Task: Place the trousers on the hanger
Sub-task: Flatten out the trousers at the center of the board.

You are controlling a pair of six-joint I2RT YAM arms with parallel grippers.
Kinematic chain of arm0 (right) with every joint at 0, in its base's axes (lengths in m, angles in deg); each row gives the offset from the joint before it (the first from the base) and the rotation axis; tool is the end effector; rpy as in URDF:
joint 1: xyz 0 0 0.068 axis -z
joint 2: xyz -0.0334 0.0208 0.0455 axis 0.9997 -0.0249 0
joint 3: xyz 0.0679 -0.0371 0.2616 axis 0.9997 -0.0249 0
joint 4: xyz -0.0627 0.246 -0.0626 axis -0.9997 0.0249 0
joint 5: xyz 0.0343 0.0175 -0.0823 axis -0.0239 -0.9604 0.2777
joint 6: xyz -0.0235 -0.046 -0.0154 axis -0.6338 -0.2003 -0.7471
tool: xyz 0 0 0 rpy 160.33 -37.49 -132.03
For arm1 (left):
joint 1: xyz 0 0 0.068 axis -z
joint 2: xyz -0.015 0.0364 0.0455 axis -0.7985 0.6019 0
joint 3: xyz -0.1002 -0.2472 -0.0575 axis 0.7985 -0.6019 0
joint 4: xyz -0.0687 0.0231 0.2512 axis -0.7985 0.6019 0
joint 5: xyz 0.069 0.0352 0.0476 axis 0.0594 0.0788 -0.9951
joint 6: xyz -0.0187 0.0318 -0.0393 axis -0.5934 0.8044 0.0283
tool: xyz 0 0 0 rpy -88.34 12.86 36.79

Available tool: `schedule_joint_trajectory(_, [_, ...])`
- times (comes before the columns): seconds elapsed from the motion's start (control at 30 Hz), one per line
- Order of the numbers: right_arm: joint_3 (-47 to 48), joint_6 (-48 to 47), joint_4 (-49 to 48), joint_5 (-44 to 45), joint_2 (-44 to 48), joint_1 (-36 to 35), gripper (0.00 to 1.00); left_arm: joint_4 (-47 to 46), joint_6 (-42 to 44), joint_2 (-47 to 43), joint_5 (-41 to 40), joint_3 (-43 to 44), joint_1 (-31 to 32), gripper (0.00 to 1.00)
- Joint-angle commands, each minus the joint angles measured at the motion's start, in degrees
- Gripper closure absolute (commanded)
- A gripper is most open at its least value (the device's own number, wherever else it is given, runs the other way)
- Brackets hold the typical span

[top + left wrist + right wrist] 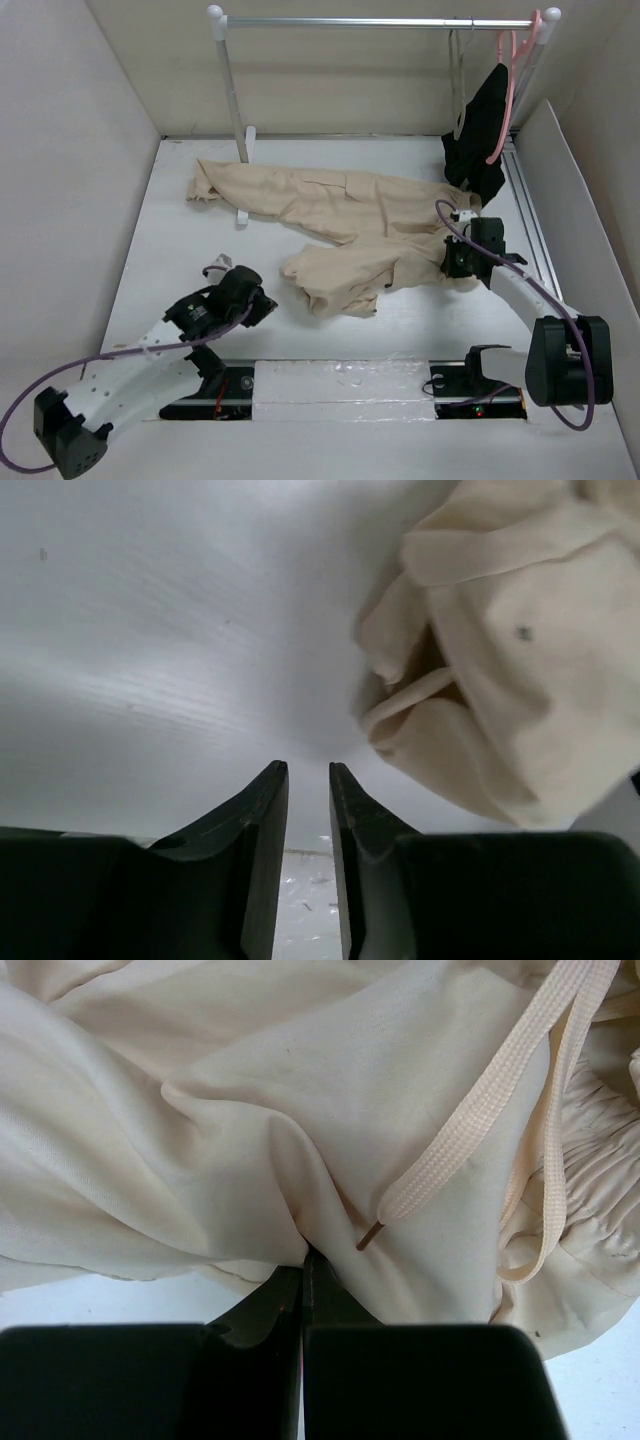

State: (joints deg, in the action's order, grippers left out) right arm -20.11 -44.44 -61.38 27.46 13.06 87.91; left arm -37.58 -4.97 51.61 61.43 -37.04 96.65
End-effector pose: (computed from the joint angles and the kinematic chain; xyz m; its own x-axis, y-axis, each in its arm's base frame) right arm 0.2285 0.0097 0.1827 -0.7781 -0.0575 -0.6255 -0.1732 0.9768 0.1257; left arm 0.1077 -0.0927 0.2311 -0.6739 -0.6730 -0.3049 -0.3699 0.6646 -0.6493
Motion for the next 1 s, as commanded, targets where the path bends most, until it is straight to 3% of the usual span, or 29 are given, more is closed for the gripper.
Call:
schedule_joint_trajectory(0.0, [1.47,-1.21,-1.04,-0.73,1.03,0.49,1.00,-10.52,-1.47,6.38,8.75,-3.18,0.73,0.79])
schedule_joint_trajectory(0.03, [1.55,-1.47,-1.13,-0.90,1.20,0.49,1.00,-12.01,-0.14,8.41,8.76,-2.92,0.73,0.71])
schedule_joint_trajectory(0.07, [1.73,-1.56,-0.96,-1.08,1.12,0.49,1.00,-13.85,1.17,10.87,8.32,-1.61,0.73,0.57])
schedule_joint_trajectory(0.1, [1.82,-1.74,-0.87,-1.78,1.03,0.49,1.00,-14.31,2.41,15.33,6.58,-0.90,0.73,0.53])
schedule_joint_trajectory(0.3, [1.21,-2.97,-0.43,-3.37,1.64,0.49,1.00,-21.50,5.49,25.03,3.84,2.62,0.73,0.51])
schedule_joint_trajectory(0.5, [0.50,-3.06,-0.08,-3.55,2.96,0.49,1.00,-25.73,8.13,34.17,5.33,4.02,0.73,0.55])
schedule_joint_trajectory(0.6, [0.50,-3.32,0.10,-3.81,3.14,1.01,1.00,-26.53,9.10,37.69,5.68,4.90,0.73,0.62])
schedule_joint_trajectory(0.63, [0.50,-3.41,0.19,-3.81,3.23,1.02,1.00,-26.27,9.18,38.40,5.42,5.16,0.73,0.69])
schedule_joint_trajectory(0.67, [0.50,-3.41,0.27,-3.72,3.23,1.02,1.00,-24.35,9.19,38.75,4.98,6.21,0.73,0.87])
schedule_joint_trajectory(0.7, [0.50,-3.50,0.27,-3.72,3.23,1.02,1.00,-22.33,8.66,38.32,2.63,7.09,0.73,0.99])
schedule_joint_trajectory(0.93, [0.76,-5.69,1.06,-3.10,2.00,3.74,1.00,0.87,13.92,22.25,-14.34,20.70,-1.38,1.00])
schedule_joint_trajectory(0.97, [0.94,-6.13,1.41,-3.02,1.91,3.74,1.00,5.77,15.24,20.15,-15.66,24.81,-4.26,1.00])
